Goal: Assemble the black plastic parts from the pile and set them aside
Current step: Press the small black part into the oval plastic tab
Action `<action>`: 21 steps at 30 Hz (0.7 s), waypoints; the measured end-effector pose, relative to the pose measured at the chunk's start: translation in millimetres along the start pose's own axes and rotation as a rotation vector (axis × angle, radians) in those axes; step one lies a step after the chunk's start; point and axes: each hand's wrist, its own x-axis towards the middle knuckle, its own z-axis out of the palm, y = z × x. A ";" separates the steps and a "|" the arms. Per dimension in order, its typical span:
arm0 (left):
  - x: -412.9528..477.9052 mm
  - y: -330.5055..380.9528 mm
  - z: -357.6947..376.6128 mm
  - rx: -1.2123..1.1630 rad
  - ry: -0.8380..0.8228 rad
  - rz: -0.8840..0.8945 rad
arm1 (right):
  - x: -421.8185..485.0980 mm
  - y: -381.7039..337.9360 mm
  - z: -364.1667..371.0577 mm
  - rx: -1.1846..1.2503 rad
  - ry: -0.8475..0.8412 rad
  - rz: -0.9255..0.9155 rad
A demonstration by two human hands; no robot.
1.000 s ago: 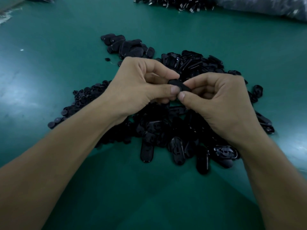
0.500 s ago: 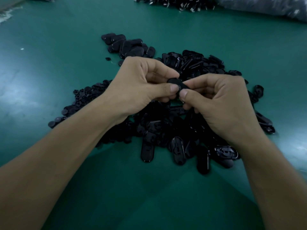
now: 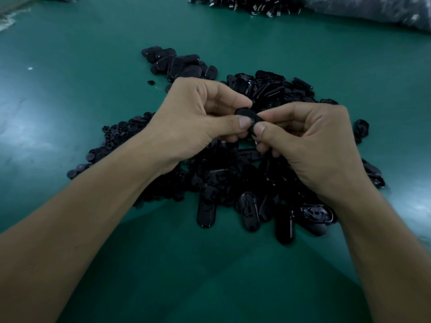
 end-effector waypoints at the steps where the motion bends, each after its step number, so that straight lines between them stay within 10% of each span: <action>1: 0.0 -0.1 -0.3 0.005 -0.001 0.001 | 0.0 -0.1 0.3 0.000 0.000 -0.002; 21: -3.1 0.9 7.5 0.089 0.041 0.078 | 0.4 5.6 1.9 -0.090 0.047 0.005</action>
